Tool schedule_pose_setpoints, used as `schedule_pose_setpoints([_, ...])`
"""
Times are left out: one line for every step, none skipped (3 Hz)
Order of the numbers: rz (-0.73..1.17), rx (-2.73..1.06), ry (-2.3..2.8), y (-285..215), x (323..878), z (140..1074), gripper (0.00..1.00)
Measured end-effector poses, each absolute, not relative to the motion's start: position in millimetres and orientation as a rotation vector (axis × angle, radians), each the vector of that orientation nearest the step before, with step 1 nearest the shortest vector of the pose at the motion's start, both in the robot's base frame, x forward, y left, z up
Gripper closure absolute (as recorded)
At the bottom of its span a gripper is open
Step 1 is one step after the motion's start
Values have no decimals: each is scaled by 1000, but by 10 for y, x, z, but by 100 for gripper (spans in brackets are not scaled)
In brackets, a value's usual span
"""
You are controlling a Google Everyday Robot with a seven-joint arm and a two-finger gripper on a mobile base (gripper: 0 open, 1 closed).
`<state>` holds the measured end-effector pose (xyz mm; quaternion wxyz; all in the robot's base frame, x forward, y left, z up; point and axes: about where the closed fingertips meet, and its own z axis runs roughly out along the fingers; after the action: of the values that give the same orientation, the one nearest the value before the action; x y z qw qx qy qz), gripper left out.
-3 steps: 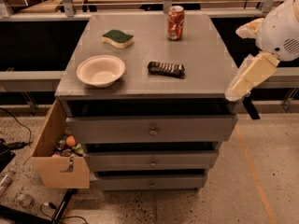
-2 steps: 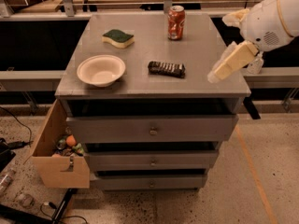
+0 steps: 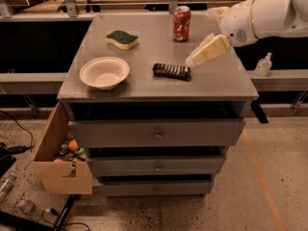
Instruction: Pick rxbar chocolate
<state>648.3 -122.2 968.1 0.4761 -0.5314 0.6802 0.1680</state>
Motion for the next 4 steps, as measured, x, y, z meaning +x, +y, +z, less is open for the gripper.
schedule_pose_setpoints([444, -1279, 1653, -1167, 6583, 9614, 0])
schedule_pose_setpoints([508, -1256, 1647, -1108, 6644, 9383, 0])
schedule_pose_setpoints([542, -1248, 1627, -1080, 6749, 9128, 0])
schedule_pose_setpoints([587, -1245, 1613, -1074, 6873, 8912, 0])
